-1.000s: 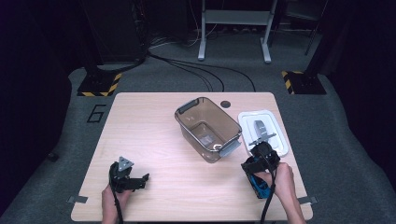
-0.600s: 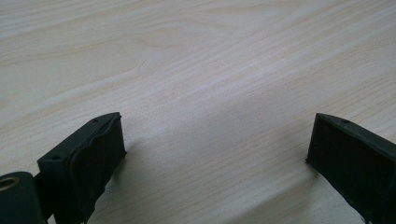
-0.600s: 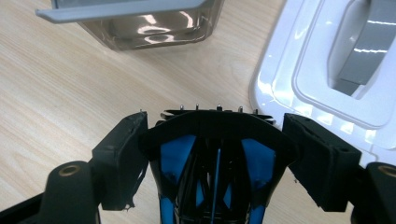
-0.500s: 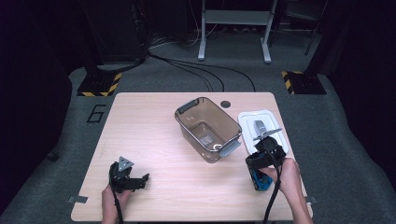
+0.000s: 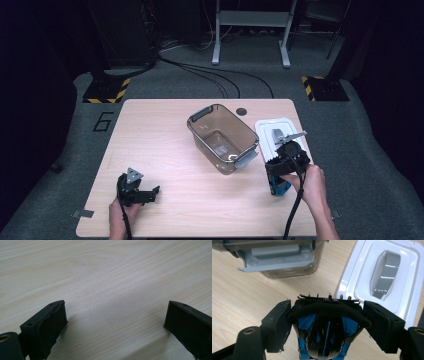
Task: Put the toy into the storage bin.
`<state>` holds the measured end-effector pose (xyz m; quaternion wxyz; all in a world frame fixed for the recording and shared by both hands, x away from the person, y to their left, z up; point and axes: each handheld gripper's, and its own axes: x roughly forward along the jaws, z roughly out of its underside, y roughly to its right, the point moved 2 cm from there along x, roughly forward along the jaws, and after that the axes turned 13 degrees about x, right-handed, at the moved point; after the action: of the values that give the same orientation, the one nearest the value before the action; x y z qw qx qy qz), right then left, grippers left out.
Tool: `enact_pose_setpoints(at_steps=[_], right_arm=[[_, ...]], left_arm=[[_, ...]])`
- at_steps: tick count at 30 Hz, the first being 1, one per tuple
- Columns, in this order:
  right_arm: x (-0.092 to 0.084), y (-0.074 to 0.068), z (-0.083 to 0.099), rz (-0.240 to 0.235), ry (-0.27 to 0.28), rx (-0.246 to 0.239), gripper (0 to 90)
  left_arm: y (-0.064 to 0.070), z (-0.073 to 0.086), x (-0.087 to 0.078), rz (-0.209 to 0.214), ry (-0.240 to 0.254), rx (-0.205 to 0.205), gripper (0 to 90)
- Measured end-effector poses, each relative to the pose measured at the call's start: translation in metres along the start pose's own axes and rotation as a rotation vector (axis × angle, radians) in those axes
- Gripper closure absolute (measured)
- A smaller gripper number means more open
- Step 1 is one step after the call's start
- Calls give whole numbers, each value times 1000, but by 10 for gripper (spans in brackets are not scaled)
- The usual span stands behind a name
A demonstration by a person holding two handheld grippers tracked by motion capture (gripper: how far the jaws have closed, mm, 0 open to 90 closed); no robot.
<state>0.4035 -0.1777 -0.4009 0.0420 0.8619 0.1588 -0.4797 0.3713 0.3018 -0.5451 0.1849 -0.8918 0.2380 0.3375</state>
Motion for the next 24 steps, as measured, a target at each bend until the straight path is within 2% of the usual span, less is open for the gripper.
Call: enact_pose_setpoints(at_steps=[9, 18, 21, 24], right_arm=[[-5, 7, -12, 6, 15, 2, 244], [-7, 11, -33, 17, 32, 3, 244], [-7, 12, -39, 26, 64, -9, 244], [-5, 13, -45, 29, 66, -2, 244]], left_arm=[[0, 0, 0, 0, 0, 0, 39], [0, 0, 0, 0, 0, 0, 39], [0, 0, 0, 0, 0, 0, 39], [0, 0, 0, 0, 0, 0, 39]])
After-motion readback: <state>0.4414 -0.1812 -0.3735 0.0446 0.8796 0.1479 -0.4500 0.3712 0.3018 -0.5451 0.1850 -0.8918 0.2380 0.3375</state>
